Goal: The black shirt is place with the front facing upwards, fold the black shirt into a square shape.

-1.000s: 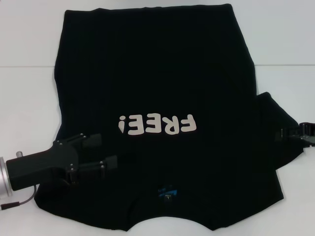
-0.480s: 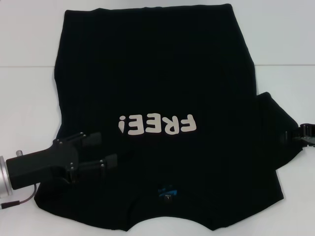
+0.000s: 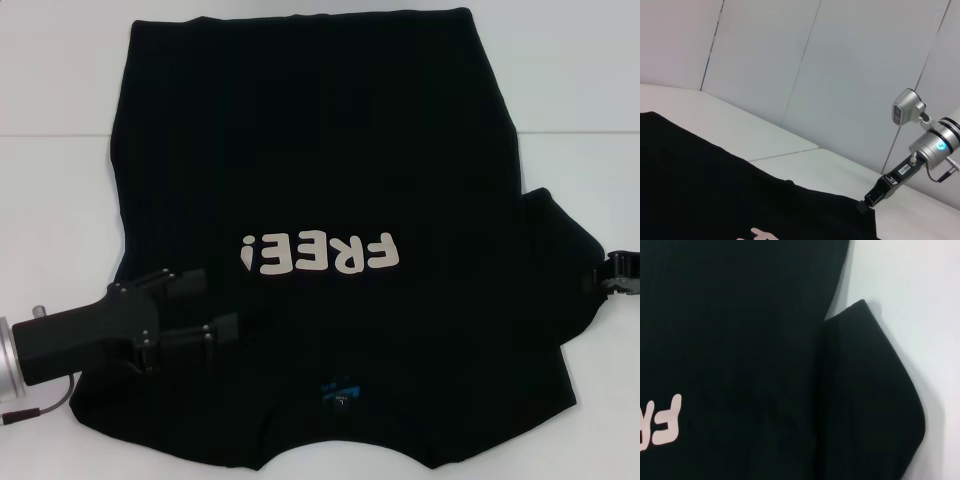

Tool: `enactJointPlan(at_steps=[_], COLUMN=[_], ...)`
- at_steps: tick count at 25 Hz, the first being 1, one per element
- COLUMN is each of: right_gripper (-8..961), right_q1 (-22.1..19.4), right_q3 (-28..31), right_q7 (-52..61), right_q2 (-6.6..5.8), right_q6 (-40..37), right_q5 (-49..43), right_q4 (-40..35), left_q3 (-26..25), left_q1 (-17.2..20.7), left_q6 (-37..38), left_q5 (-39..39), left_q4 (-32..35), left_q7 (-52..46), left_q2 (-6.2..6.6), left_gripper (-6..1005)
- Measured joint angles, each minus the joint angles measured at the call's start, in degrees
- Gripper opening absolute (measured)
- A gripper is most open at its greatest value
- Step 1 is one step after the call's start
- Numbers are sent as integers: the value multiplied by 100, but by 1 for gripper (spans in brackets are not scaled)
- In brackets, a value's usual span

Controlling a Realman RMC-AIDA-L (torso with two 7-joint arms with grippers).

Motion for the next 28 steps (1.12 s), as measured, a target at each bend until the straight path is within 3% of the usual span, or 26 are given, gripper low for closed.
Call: enactJointPlan(at_steps=[9, 20, 24, 28], right_gripper=[65, 10, 10, 10], right_q1=[-30, -350, -267, -56], right_q3=[28, 239, 211, 79], right_q7=[-17, -364, -534, -693], right_q2=[-44, -106, -120, -55], right_q6=[-38, -484, -578, -599], right_q5=[19, 812, 988, 993], right_q4=[-49, -852, -875, -824], left_q3=[0, -18, -17, -17], left_q1=[0, 0, 9, 18], left_q6=[0, 1, 1, 0], left_q5=[-3, -15, -18, -18], left_q4=[-3, -6, -13, -15], left_q7=[1, -16, -3, -1], left_q2=[0, 0, -4, -9], left_gripper=[909, 909, 909, 908])
